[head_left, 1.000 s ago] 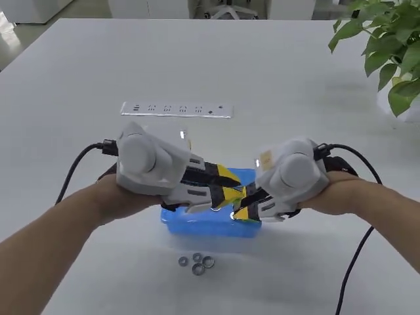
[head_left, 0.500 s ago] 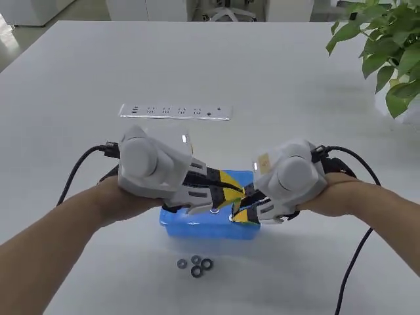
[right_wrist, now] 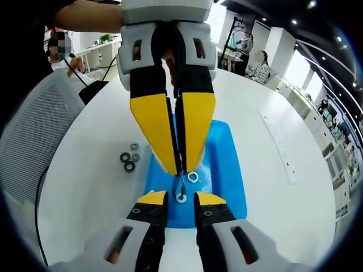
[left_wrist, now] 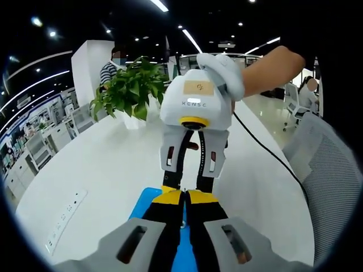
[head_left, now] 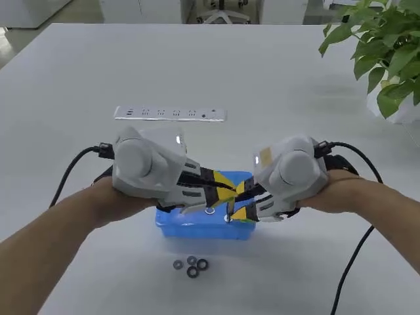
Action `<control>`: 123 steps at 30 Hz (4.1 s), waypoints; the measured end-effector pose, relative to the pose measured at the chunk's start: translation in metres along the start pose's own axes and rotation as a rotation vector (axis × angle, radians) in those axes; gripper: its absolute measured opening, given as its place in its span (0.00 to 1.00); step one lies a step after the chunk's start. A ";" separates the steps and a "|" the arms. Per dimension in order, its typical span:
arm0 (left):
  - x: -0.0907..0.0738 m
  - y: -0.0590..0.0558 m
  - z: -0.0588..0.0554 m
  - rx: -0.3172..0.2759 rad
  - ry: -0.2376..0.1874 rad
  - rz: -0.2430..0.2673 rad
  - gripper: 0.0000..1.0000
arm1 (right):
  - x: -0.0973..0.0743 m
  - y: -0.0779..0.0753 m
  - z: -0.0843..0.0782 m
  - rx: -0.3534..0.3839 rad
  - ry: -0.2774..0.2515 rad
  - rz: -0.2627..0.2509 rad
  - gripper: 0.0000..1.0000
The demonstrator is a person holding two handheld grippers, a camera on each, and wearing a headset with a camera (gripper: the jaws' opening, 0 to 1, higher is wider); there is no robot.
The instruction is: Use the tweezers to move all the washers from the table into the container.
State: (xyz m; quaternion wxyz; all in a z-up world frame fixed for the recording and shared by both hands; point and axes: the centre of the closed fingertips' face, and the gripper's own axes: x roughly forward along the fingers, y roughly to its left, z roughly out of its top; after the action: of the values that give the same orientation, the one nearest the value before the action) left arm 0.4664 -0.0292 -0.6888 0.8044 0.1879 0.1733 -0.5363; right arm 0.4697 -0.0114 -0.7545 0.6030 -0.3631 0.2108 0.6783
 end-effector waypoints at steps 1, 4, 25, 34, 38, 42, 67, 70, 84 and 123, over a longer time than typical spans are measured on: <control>0.000 0.000 0.001 0.002 0.002 0.004 0.05 | -0.002 0.000 0.001 0.008 -0.005 -0.006 0.20; -0.001 0.001 0.001 -0.001 -0.001 0.006 0.05 | -0.006 -0.001 0.002 0.021 -0.012 -0.018 0.22; -0.018 0.006 0.010 -0.017 0.000 0.040 0.05 | -0.043 -0.001 0.001 0.193 -0.054 -0.135 0.38; -0.030 0.002 0.019 -0.016 0.009 0.060 0.05 | -0.058 0.007 0.001 0.242 -0.066 -0.170 0.45; -0.039 0.000 0.026 -0.013 0.006 0.080 0.05 | -0.064 0.012 0.002 0.251 -0.076 -0.184 0.48; -0.047 -0.002 0.032 -0.011 0.003 0.101 0.05 | -0.069 0.018 0.003 0.265 -0.085 -0.196 0.52; -0.075 -0.025 0.033 -0.033 0.009 0.128 0.05 | -0.084 0.053 0.005 0.307 -0.169 -0.225 0.74; -0.077 -0.027 0.032 -0.035 0.008 0.130 0.05 | -0.084 0.055 0.006 0.305 -0.171 -0.225 0.75; -0.080 -0.042 0.019 -0.051 0.007 0.121 0.05 | -0.080 0.070 0.006 0.301 -0.166 -0.211 0.80; -0.052 -0.052 -0.022 -0.053 0.042 0.026 0.05 | -0.069 0.084 -0.006 0.332 -0.170 -0.188 0.79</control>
State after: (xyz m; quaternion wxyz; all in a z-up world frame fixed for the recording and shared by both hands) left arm 0.3973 0.0050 -0.6890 0.8121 0.1799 0.2020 -0.5170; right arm 0.3903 -0.0771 -0.7197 0.7309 -0.2182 0.2333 0.6031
